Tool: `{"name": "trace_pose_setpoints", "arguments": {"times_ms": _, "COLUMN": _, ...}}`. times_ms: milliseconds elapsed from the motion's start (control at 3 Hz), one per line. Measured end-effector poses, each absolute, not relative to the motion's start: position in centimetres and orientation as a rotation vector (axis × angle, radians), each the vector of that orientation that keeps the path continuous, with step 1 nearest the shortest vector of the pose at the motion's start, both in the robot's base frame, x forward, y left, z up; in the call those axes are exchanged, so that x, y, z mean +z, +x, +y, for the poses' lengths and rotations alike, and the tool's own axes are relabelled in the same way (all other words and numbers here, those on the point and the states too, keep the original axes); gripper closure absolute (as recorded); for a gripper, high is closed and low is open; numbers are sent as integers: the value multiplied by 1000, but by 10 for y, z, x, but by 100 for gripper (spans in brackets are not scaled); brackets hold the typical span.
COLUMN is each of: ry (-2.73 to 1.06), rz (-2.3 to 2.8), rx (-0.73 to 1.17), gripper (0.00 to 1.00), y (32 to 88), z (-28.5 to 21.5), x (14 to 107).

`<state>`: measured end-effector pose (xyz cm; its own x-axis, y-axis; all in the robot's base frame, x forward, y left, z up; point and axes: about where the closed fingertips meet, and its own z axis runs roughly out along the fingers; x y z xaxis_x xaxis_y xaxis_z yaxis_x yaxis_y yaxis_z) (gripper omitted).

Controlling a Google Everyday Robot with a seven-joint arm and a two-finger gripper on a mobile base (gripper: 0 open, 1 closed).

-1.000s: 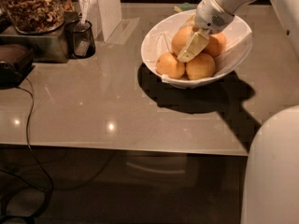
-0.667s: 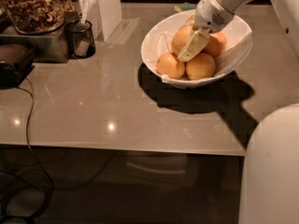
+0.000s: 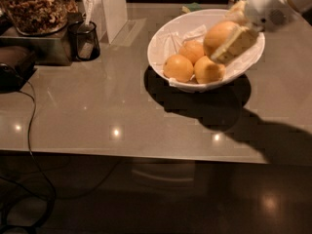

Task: Pick orange from white bowl

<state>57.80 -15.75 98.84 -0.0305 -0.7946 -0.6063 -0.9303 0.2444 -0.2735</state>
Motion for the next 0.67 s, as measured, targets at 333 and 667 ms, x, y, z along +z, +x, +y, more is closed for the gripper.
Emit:
{"name": "trace_pose_setpoints", "arguments": {"times_ms": 333, "ry": -1466, "rz": 1837, "rx": 262, "gripper": 100, "y": 534, "z": -173, "x": 990}}
{"name": "trace_pose_setpoints", "arguments": {"times_ms": 667, "ry": -1415, "rz": 1877, "rx": 268, "gripper": 100, "y": 518, "z": -192, "x": 978}}
